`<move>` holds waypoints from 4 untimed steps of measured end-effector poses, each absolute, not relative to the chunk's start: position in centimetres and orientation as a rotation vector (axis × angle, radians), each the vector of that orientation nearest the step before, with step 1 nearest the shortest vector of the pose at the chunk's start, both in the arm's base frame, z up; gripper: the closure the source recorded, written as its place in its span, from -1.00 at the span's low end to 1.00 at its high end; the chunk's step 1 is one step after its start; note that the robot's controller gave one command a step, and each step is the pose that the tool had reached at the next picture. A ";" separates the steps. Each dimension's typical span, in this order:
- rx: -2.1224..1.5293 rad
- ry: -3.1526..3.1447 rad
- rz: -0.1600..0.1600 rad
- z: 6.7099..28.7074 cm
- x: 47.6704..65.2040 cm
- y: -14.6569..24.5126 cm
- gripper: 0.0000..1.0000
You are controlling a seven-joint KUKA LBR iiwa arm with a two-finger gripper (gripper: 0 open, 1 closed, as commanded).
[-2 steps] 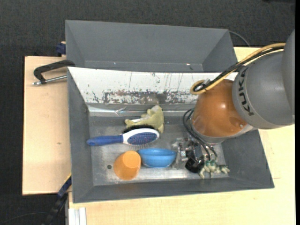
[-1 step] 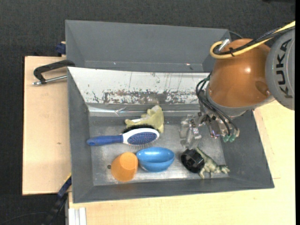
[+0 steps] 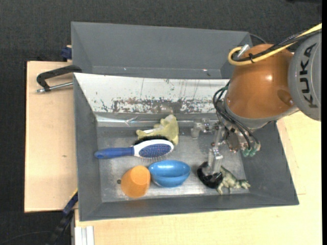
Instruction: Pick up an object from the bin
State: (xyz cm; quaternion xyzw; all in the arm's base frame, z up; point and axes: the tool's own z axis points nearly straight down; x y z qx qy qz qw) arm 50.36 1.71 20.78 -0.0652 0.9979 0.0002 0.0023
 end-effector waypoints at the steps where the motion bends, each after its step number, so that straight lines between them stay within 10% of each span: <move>1: -0.104 3.143 0.003 15.3 49.8 4.1 -1.00; 2: -0.174 3.145 0.000 7.3 49.8 3.4 -1.00; 3: -0.173 3.136 0.001 7.8 50.1 3.4 1.00; 4: -0.248 3.117 -0.005 20.7 50.4 -3.3 1.00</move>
Offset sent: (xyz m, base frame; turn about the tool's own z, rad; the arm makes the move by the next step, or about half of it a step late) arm -0.0046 0.0214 -0.0530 0.0667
